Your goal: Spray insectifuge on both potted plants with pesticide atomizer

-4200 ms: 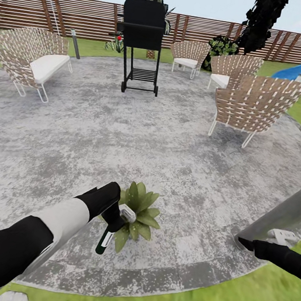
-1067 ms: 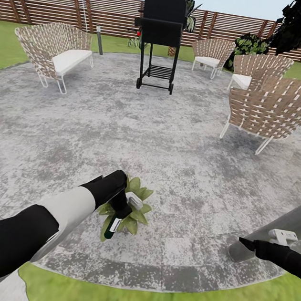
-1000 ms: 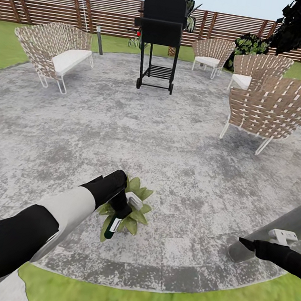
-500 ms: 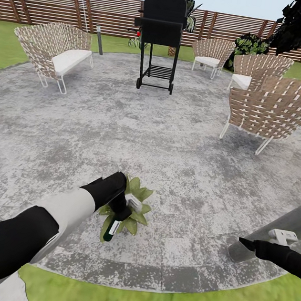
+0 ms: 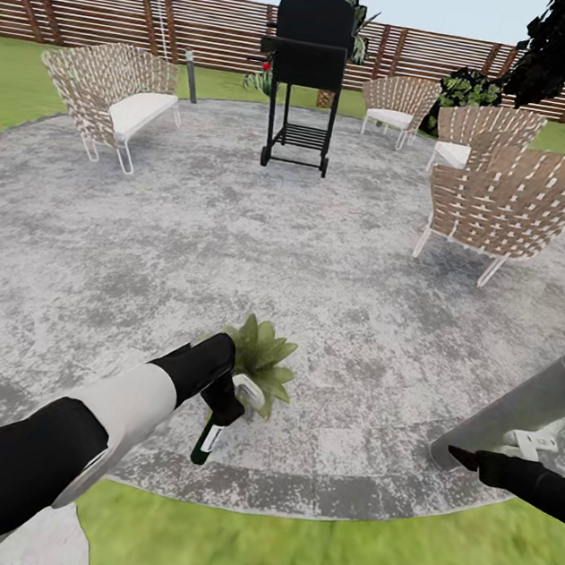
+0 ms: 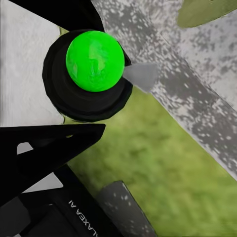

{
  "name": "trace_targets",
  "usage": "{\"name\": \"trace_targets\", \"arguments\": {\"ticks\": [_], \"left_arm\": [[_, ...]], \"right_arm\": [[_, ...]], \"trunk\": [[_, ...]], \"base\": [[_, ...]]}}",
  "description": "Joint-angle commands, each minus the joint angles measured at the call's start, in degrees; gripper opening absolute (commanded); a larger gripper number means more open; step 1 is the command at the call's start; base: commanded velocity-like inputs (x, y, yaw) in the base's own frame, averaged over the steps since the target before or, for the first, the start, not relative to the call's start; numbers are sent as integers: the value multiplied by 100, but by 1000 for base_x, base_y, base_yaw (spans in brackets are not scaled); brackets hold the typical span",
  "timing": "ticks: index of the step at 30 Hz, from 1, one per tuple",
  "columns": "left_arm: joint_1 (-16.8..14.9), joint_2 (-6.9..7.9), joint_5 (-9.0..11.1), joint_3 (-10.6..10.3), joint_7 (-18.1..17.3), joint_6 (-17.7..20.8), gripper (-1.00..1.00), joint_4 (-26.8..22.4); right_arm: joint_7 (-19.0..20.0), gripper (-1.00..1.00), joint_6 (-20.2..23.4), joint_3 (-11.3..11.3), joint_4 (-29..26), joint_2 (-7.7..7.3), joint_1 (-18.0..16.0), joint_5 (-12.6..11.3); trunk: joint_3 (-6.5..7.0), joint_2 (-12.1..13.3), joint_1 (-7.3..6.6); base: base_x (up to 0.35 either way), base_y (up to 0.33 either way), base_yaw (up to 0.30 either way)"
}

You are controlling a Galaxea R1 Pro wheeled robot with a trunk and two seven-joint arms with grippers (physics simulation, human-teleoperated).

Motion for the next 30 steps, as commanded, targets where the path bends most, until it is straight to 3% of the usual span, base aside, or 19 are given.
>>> {"name": "trace_targets", "arguments": {"ticks": [1, 25, 30], "left_arm": [[-1, 1, -59, -5, -57, 8, -100, -11], [79, 111, -62, 3, -57, -27, -100, -10], [86, 198, -62, 2, -55, -28, -100, -4]], "right_arm": [[59, 100, 24, -7, -9, -2, -5, 55], [59, 100, 24, -9, -9, 0, -6, 55], [59, 100, 24, -9, -9, 0, -7, 55]], "trunk": [[-4, -2, -2], [-4, -2, -2], [-4, -2, -2]], "base": [[-108, 294, 0], [-21, 324, 0], [-69, 310, -35]]}}
